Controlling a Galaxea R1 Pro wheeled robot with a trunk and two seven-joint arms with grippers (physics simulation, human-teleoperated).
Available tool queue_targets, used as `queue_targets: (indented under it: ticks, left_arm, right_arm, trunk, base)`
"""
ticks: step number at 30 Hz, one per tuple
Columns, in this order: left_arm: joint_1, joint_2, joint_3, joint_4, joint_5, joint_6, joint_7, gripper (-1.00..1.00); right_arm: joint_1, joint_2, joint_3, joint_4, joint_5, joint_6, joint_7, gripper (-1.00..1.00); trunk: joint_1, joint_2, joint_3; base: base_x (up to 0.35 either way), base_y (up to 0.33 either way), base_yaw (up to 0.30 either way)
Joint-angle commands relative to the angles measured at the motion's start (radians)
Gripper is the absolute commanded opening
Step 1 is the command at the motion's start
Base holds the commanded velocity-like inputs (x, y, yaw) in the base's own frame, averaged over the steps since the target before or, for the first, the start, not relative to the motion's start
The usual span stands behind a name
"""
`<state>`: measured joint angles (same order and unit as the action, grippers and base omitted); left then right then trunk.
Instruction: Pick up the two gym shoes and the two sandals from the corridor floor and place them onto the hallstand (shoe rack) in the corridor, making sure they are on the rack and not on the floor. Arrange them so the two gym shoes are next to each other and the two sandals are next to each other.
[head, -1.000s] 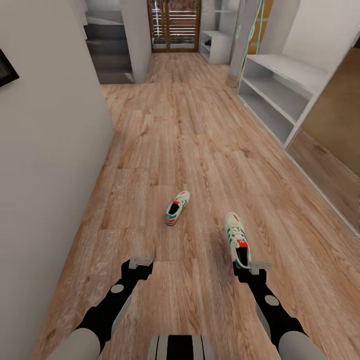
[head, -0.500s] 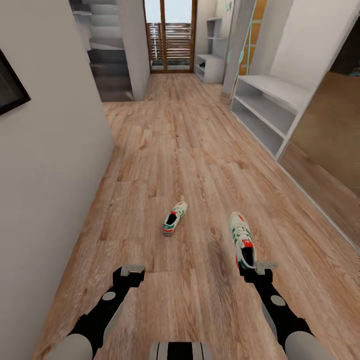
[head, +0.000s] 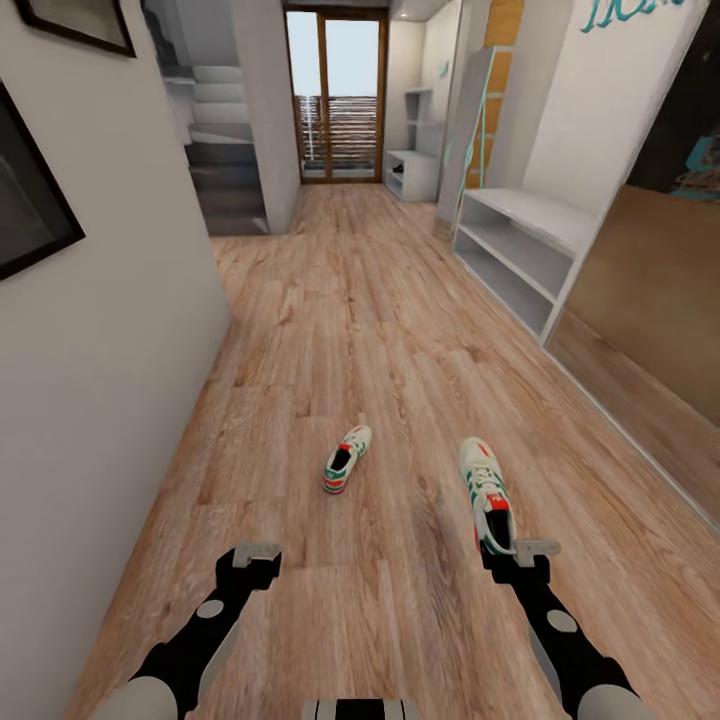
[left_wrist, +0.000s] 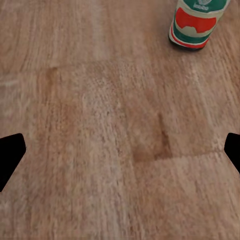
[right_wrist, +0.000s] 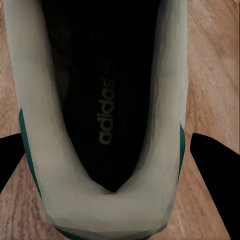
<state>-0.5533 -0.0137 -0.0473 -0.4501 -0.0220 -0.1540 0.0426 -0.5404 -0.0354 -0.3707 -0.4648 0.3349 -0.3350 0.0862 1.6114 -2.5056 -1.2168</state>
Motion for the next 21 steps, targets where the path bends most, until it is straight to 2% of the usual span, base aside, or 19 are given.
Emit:
queue_targets:
  ticks: [1, 5, 10, 15, 21]
  left_arm:
    - [0.000, 0.000, -0.004, 0.006, -0.002, -0.014, 0.012, 1.00]
    - [0.001, 0.000, -0.005, 0.016, 0.000, -0.033, 0.051, 1.00]
    - [0.013, -0.002, -0.005, 0.017, 0.000, -0.038, 0.058, 1.00]
    - [0.037, -0.006, -0.007, 0.004, -0.001, -0.043, 0.057, 1.00]
    - [0.041, -0.007, -0.007, 0.000, 0.000, -0.044, 0.057, 1.00]
  right_arm:
    - [0.001, 0.001, -0.008, 0.002, 0.005, -0.005, 0.009, -1.00]
    - [0.007, 0.008, -0.008, 0.008, 0.006, -0.007, 0.009, -1.00]
    - [0.008, 0.009, -0.007, 0.012, 0.007, -0.006, 0.009, -1.00]
    - [0.008, 0.009, -0.008, 0.014, 0.006, -0.006, 0.009, -1.00]
    - [0.008, 0.009, -0.008, 0.013, 0.004, -0.006, 0.009, -1.00]
  trunk:
    - [-0.001, 0.000, 0.005]
    - [-0.002, 0.001, 0.026]
    - [-0.005, 0.002, 0.053]
    - [-0.005, 0.002, 0.060]
    - [-0.005, 0.002, 0.063]
  base:
    - [0.000, 0.000, -0.004]
    - [0.000, 0.000, -0.001]
    - [0.000, 0.000, 0.000]
    - [0.100, 0.000, 0.000]
    - [0.281, -0.004, 0.000]
